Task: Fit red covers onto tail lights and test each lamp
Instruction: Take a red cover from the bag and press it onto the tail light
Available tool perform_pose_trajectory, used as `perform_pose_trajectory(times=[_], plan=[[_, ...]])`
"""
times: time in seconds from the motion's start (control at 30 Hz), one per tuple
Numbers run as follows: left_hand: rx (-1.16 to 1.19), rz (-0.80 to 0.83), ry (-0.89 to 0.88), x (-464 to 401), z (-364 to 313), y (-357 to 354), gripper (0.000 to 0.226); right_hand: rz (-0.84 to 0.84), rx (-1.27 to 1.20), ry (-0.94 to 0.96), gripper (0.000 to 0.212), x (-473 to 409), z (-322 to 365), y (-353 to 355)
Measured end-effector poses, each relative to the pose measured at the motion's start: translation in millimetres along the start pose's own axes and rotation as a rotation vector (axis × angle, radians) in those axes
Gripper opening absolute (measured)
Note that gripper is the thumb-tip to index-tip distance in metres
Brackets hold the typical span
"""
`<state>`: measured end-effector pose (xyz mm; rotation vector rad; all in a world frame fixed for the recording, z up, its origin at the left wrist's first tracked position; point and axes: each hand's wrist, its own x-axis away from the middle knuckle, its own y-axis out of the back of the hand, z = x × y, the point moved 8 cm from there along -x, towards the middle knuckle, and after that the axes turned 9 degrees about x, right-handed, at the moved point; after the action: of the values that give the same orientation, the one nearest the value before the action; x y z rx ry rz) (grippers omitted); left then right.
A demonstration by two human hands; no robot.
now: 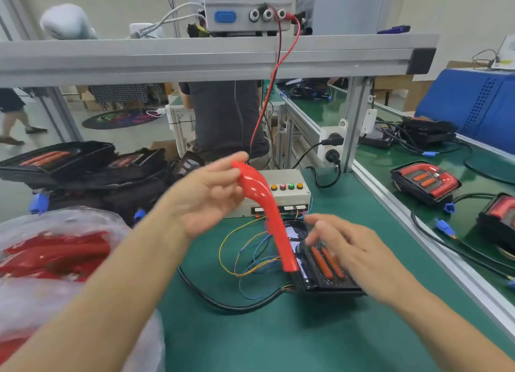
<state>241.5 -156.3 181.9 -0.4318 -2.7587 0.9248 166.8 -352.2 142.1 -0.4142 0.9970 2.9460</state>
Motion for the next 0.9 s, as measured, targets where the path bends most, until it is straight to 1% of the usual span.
perform_pose_trajectory(times=[0.07,0.1,0.13,0.2,0.27,0.3,0.33,0.4,0.43,0.47,0.5,0.57,0.6,0.7,0.77,0.9], plan=[[0.122,-0.037,0.081,-15.8,34.5,-8.7,0.026,0.127,-0.118,0.048,0.035,9.2,13.3,-12.7],[0.162,-0.058,0.117,-25.1,49.5,-6.9,0.025,0.139,-0.136,0.055,0.040,12.0,14.6,-13.5],[0.241,-0.082,0.148,-29.9,58.9,-6.8,0.024,0.120,-0.131,0.045,0.043,13.1,12.1,-10.9],[0.318,-0.093,0.193,-37.0,75.2,-9.1,0.021,0.060,-0.120,0.013,0.042,14.7,3.6,-3.0],[0.301,-0.073,0.196,-43.3,88.1,-13.9,0.017,0.019,-0.137,0.001,0.030,16.1,-3.5,4.1],[0.170,-0.088,0.169,-48.3,91.0,-12.0,0.014,-0.015,-0.130,-0.010,0.021,16.0,-8.2,9.3],[-0.051,-0.134,0.127,-52.9,92.4,-6.2,0.011,-0.056,-0.097,-0.029,0.016,16.1,-14.4,16.0],[-0.539,-0.276,0.008,-61.6,89.9,9.3,0.016,-0.146,0.032,-0.086,0.015,18.1,-31.8,31.7],[-0.695,-0.321,-0.028,-64.2,89.8,13.5,0.015,-0.176,0.122,-0.116,0.015,19.9,-40.2,38.9],[-0.794,-0.332,0.000,-66.0,94.8,16.0,0.012,-0.190,0.219,-0.145,0.015,22.6,-47.3,43.7],[-0.845,-0.317,0.064,-67.6,103.2,17.6,0.012,-0.192,0.311,-0.166,0.019,25.6,-53.2,46.3],[-0.840,-0.306,0.194,-69.1,116.7,20.5,0.012,-0.170,0.438,-0.183,0.025,32.0,-59.9,46.1],[-0.825,-0.307,0.223,-71.0,119.0,21.5,0.010,-0.151,0.483,-0.186,0.026,34.5,-61.3,44.2],[-0.738,-0.316,0.259,-73.9,118.7,19.1,0.017,-0.090,0.587,-0.185,0.025,39.4,-62.4,36.6],[-0.704,-0.314,0.265,-74.4,119.9,18.7,0.022,-0.058,0.601,-0.168,0.025,40.6,-61.1,30.4],[-0.636,-0.351,0.251,-72.7,120.4,21.7,0.032,-0.033,0.623,-0.074,0.027,41.2,-49.8,21.5]])
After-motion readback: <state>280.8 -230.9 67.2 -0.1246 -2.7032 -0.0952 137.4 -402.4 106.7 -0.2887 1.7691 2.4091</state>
